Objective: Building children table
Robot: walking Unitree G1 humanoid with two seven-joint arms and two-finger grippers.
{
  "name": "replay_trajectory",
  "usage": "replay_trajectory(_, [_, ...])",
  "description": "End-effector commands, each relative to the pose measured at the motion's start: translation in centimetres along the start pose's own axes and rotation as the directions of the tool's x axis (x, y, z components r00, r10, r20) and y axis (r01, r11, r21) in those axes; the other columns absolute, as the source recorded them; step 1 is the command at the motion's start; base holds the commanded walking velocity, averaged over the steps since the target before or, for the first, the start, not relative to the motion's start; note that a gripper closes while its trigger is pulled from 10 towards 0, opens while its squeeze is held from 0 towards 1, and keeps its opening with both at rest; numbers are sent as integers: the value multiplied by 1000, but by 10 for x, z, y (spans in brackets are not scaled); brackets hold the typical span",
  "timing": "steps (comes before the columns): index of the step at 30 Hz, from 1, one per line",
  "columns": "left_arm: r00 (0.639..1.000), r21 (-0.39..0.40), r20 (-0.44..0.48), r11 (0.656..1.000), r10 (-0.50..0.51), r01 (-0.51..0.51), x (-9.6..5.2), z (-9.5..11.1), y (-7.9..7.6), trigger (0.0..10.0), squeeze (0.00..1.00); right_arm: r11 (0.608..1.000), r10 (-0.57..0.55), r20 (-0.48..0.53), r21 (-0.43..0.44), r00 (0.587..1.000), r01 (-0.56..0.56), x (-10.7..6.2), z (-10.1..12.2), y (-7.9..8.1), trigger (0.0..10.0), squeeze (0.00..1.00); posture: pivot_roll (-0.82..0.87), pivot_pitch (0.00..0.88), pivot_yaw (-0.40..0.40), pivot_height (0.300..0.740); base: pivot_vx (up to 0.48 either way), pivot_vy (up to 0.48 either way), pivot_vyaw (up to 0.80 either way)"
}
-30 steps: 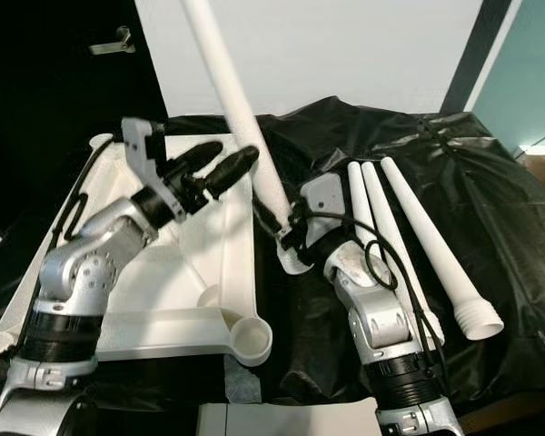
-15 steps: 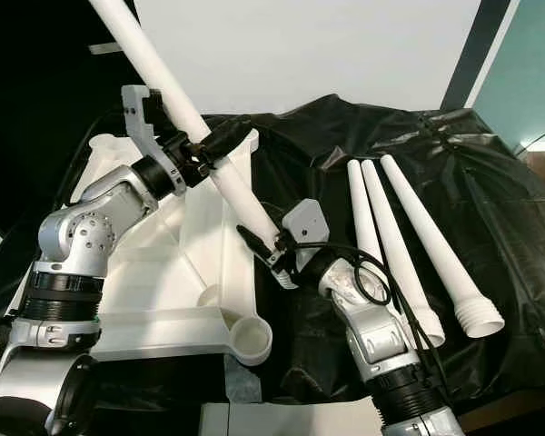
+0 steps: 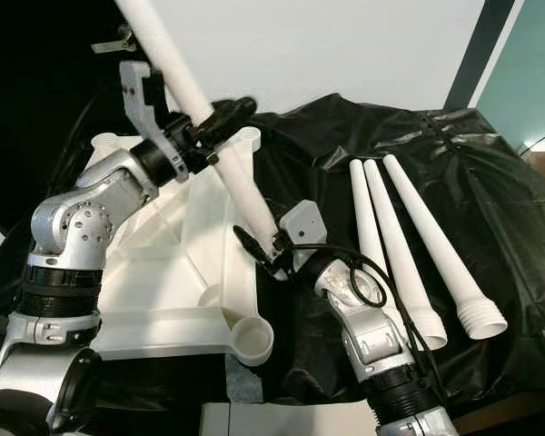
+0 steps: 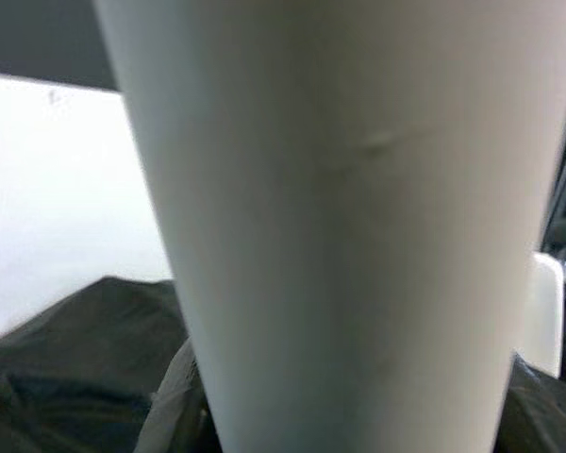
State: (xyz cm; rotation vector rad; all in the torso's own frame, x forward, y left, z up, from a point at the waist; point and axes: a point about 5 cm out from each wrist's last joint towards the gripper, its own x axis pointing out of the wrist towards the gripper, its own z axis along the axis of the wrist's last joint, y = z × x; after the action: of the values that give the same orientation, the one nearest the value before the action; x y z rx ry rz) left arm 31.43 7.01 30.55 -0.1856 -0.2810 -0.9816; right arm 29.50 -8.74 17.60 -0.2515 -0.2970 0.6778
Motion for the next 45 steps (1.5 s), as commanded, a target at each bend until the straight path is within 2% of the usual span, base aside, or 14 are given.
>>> replay_trajectory(1, [1000,39,-1,999,17,-16,0,0,-4,10000,0,1000,-7,-15,24,1000,7,2,-1,0,10000,1000,11,0,31,740,0,0,0])
replay_trajectory(2, [999,57,49,998,22,-25,3,5,-13,10000,0,999,-14,-25,39,1000,15,5,-1,-1,10000,0,17,0,27,740,0,0,0])
replay_trajectory(17, [989,189,145,980,33,-60,12,18,-44,10000,0,1000,5,-70,13,998,-4,22,-2,-5,10000,0,67,0,-12,740,0,0,0])
replay_trajectory(20, [988,194,149,979,32,-61,12,19,-46,10000,0,1000,4,-83,-8,997,-5,23,-3,-6,8078,0,72,0,-17,740,0,0,0])
replay_trajectory(21, [988,192,149,979,34,-63,12,19,-46,10000,0,1000,3,-87,-3,996,-3,24,-4,-6,3294,0,72,0,-17,740,0,0,0])
replay_trajectory(22, [988,197,151,978,37,-67,12,18,-46,10000,0,1000,2,-88,-2,996,-3,24,-4,-6,1373,0,73,0,-17,740,0,0,0])
replay_trajectory(25, [988,200,149,977,43,-73,12,18,-46,10000,0,1000,-9,-95,-2,995,9,23,-5,-7,0,0,71,0,-17,740,0,0,0])
replay_trajectory(31, [990,187,140,981,27,-53,15,16,-46,10000,0,998,-59,-115,20,992,61,23,-7,-14,0,0,61,0,-8,740,0,0,0])
replay_trajectory(32, [988,156,152,987,13,-37,14,16,-46,10000,1000,997,-73,-120,21,990,76,23,-7,-15,0,0,55,0,-8,740,0,0,0])
replay_trajectory(34, [987,134,162,991,5,-26,14,17,-45,10000,1000,996,-82,-123,22,989,85,23,-7,-17,0,0,55,0,-8,740,0,0,0])
replay_trajectory(35, [986,138,164,990,13,-36,13,17,-42,10000,1000,995,-97,-124,22,987,101,23,-6,-19,10000,0,50,0,-8,740,0,0,0])
replay_trajectory(38, [989,164,144,984,44,-68,12,16,-35,10000,965,990,-125,-119,48,985,131,23,-4,-22,10000,0,46,0,-10,740,0,0,0])
replay_trajectory(39, [989,171,136,982,51,-74,12,15,-34,10000,0,989,-132,-118,57,984,139,23,-3,-24,10000,0,46,0,-10,740,0,0,0])
replay_trajectory(45, [983,176,156,977,92,-119,5,17,-23,10000,0,975,-201,-117,73,973,210,22,0,-34,10000,0,39,0,-17,740,0,0,0])
